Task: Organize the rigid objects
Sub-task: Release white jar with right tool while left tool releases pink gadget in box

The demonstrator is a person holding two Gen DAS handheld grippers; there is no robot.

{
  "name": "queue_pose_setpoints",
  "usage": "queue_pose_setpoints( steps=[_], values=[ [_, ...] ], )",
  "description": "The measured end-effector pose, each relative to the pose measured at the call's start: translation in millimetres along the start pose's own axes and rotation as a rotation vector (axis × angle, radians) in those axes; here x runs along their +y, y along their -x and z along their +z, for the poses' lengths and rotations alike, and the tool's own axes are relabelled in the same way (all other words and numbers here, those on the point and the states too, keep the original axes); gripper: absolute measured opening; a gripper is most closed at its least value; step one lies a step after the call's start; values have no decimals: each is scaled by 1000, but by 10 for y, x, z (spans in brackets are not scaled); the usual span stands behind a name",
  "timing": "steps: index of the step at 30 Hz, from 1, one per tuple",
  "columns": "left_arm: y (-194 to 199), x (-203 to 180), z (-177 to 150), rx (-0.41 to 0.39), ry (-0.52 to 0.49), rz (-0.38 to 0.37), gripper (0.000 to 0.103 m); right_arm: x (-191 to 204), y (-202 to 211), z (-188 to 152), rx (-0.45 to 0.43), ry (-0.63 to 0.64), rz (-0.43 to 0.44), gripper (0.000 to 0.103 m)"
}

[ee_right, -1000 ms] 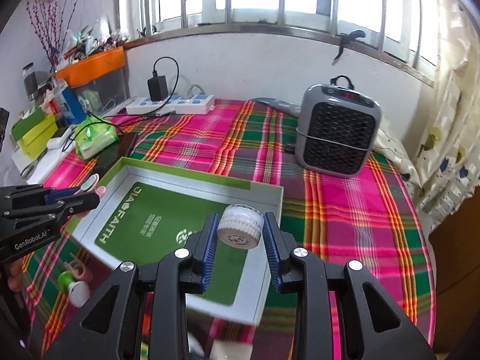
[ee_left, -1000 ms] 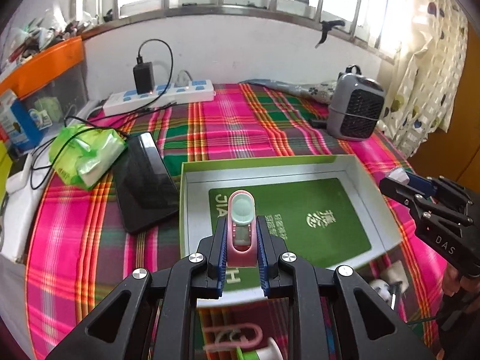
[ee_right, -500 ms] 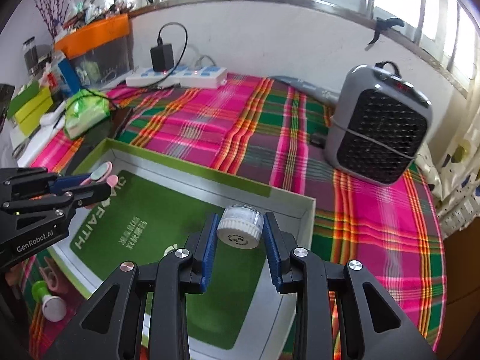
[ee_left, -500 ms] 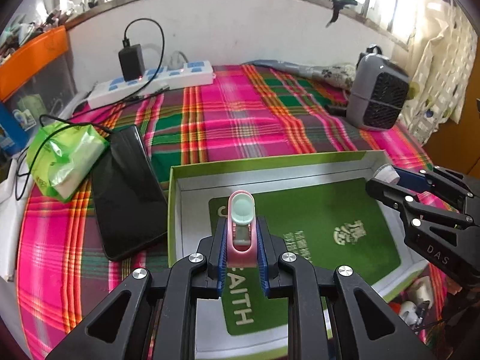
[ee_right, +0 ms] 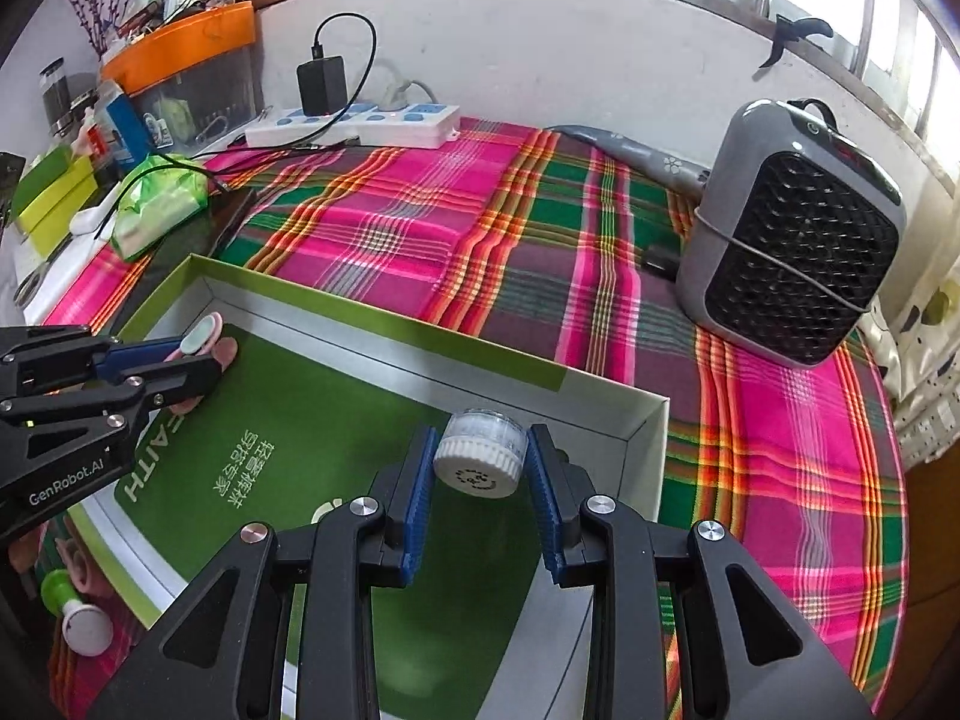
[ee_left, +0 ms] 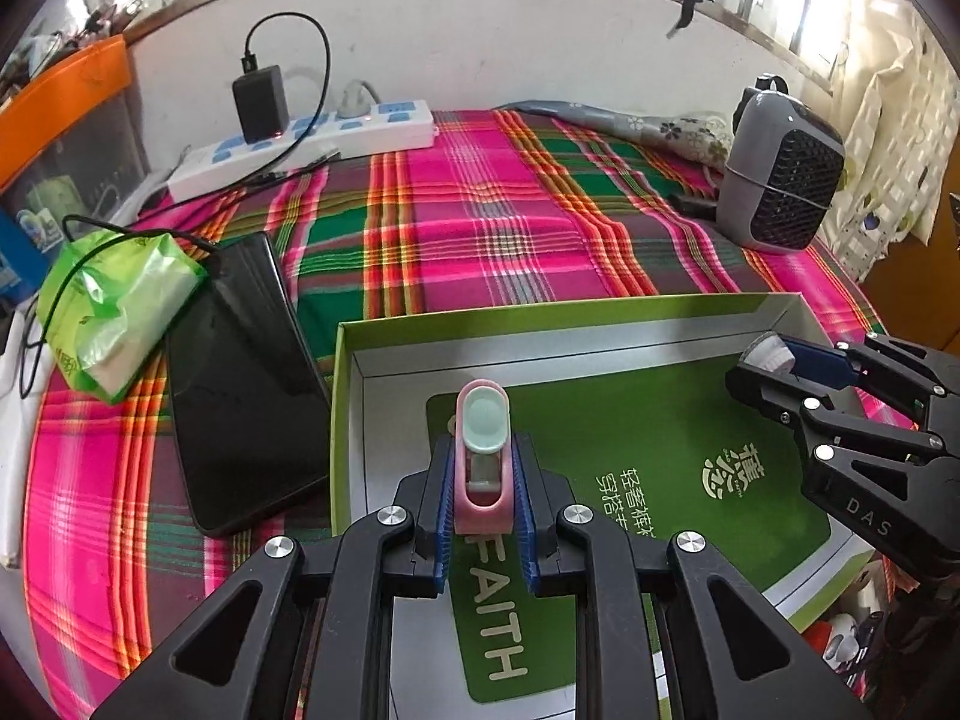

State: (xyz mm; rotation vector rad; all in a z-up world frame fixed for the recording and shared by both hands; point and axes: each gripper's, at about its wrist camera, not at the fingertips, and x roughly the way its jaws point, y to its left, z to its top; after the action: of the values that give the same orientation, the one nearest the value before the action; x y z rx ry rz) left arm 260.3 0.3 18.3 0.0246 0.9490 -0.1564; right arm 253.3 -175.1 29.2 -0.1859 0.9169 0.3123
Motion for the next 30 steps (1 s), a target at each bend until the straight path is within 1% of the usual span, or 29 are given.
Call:
queue_pose_setpoints(
  steps=[4, 11, 16, 18, 19, 20, 23, 30],
  values=[
    [-4, -10, 0, 0, -8, 9, 17, -14, -41, -1, 15, -9, 5, 32],
    [-12, -23, 7, 4, -12, 16, 18, -32, -42, -5, 14, -23, 2, 32],
    [-5, -25, 10, 7, -8, -5, 21, -49, -48, -2, 15, -32, 7, 32],
    [-4, -34, 8, 7, -11, -7, 23, -59, -47, 1, 15, -38, 9, 34],
    [0, -35, 7, 6, -12, -9, 23, -69, -41, -1, 14, -43, 8, 39],
    [3, -37, 7, 6, -12, -12, 24, -74, -38, 2, 12, -46, 10, 41],
    [19, -32, 8, 5, -6, -18, 29, -70, -8, 0, 0, -44, 10, 45],
    [75, -29, -27, 1, 2, -29, 31, -70, 68, -15, -22, -56, 14, 45]
  ],
)
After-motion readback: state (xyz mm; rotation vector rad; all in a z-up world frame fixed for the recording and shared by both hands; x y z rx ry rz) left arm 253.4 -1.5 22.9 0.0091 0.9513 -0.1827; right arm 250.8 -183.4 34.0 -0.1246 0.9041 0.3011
